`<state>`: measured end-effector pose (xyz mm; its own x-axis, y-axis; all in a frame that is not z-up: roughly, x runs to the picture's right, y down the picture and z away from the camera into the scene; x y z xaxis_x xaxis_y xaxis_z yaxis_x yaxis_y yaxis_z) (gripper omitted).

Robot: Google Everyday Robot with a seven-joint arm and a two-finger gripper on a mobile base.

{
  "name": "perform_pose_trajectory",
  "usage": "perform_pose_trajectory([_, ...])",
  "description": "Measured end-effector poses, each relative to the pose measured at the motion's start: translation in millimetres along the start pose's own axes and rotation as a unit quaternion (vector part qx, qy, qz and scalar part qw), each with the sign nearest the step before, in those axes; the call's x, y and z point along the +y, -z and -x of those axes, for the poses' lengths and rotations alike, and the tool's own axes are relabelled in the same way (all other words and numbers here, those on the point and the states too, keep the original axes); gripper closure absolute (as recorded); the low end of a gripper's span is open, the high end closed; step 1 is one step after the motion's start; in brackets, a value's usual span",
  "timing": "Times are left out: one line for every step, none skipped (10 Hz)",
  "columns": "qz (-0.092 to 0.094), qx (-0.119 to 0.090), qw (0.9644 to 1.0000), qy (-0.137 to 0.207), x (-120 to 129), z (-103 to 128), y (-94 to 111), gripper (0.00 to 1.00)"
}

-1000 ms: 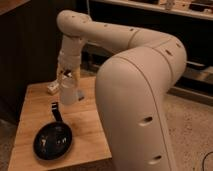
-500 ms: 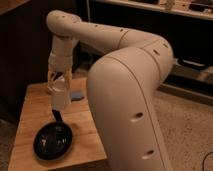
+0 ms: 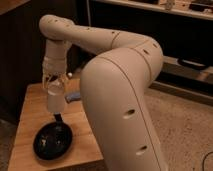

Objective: Place the ceramic cup over the eraser

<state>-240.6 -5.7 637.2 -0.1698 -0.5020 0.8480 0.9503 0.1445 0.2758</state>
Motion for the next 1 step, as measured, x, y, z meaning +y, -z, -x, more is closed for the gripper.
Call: perform_pose_trajectory([0.002, 0.001, 1.0000, 0.002, -2.8, -3.4, -4.6, 1.00])
